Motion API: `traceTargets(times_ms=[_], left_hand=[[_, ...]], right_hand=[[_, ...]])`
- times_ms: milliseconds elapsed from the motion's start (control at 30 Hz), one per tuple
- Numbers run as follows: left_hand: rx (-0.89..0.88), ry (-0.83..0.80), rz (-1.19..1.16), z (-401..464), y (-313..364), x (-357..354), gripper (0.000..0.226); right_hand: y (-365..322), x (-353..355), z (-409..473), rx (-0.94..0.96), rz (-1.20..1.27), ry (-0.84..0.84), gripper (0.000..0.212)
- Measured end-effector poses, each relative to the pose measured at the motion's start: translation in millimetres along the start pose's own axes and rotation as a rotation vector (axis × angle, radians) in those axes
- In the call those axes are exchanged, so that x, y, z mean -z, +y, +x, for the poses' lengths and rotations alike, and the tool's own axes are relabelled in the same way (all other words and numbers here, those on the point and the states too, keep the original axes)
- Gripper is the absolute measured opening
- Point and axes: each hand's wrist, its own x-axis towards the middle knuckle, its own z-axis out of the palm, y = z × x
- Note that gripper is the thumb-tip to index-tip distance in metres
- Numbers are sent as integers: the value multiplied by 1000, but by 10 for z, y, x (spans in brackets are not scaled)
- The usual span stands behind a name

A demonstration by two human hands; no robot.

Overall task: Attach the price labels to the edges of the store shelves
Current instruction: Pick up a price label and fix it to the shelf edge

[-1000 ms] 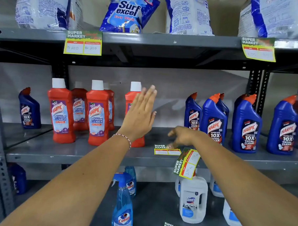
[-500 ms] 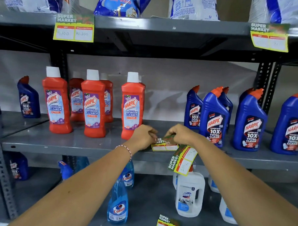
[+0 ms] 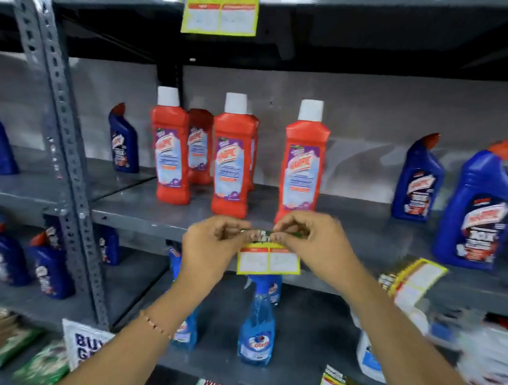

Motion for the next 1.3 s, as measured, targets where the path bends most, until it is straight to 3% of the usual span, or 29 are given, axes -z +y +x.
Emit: traceTargets(times_ms=[67, 300, 400, 533, 700, 933, 1000, 1133, 1200, 1300], left_hand=[[54, 42, 18, 0, -238, 354, 16], [69, 92, 101, 324, -732, 1026, 16], [18, 66, 125, 403, -786, 1082, 24], [-91, 78, 189, 416, -817, 1086, 12], [-205, 116, 323, 496, -806, 1152, 23], [-360, 69, 233, 315, -691, 988, 26], [-417, -6, 152, 206, -593, 776, 24], [-397, -190, 17, -57, -401, 183, 28], [-377, -281, 6, -215, -301, -160, 29], [-282, -406, 52, -476, -152, -649, 24]], right_hand=[[-5, -509, -19, 23, 20, 36, 9], [-44, -1556, 226, 106, -368, 270, 7], [-49, -1661, 249, 129, -418, 341, 6], [-50, -1712, 260, 125, -483, 366, 10], [-116, -1608, 266, 48, -553, 396, 17], [-129, -903, 45, -17, -689, 294, 17], [0, -308, -99, -148, -752, 266, 20], [234, 931, -539, -595, -844, 64, 53], [321, 1183, -655, -617, -826, 68, 46], [361, 1239, -731, -434, -603, 107, 18]])
